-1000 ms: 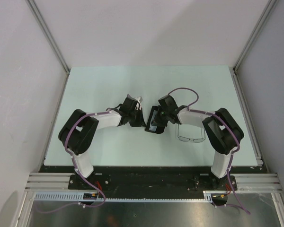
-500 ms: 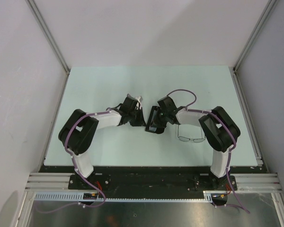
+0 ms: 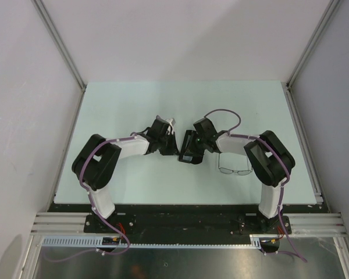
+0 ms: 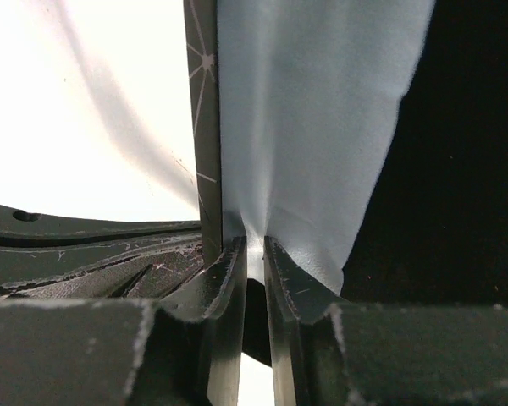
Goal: Organize the sunglasses
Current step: Smooth out the folded cleaning cloth from the sunglasses case.
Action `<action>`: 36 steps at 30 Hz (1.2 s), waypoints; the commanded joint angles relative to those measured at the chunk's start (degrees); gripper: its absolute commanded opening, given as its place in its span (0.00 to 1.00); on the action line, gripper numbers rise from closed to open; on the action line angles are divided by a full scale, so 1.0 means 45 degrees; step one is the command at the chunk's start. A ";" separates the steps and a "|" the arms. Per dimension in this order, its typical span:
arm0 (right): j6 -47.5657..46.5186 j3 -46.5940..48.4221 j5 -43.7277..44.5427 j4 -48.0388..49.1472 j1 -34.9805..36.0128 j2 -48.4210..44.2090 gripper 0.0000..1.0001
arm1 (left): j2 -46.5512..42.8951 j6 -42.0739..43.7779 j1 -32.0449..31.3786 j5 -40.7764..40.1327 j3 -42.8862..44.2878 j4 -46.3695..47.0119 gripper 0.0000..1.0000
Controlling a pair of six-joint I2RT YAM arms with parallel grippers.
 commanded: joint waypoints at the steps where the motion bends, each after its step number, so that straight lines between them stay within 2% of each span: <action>1: -0.0201 0.0257 0.0292 -0.0082 -0.0160 -0.0353 0.23 | -0.0545 -0.0074 -0.0114 0.0312 0.0376 0.0228 0.11; 8: -0.0435 0.0276 0.0955 -0.0609 -0.0258 -0.1289 0.20 | -0.0565 -0.0073 -0.0114 0.0253 0.0337 0.0228 0.11; 15: -0.0709 0.0257 0.1718 -0.1117 -0.0433 -0.2111 0.11 | -0.0584 -0.0054 -0.0114 0.0253 0.0376 0.0247 0.11; 21: -0.0787 0.0257 0.1464 -0.0688 -0.0960 -0.1702 0.04 | -0.0623 -0.0035 -0.0114 0.0136 0.0415 0.0208 0.11; 36: -0.1490 0.1427 0.0897 0.0367 -0.1293 0.0037 0.03 | -0.0955 0.0004 -0.0095 -0.0704 0.0473 -0.0143 0.13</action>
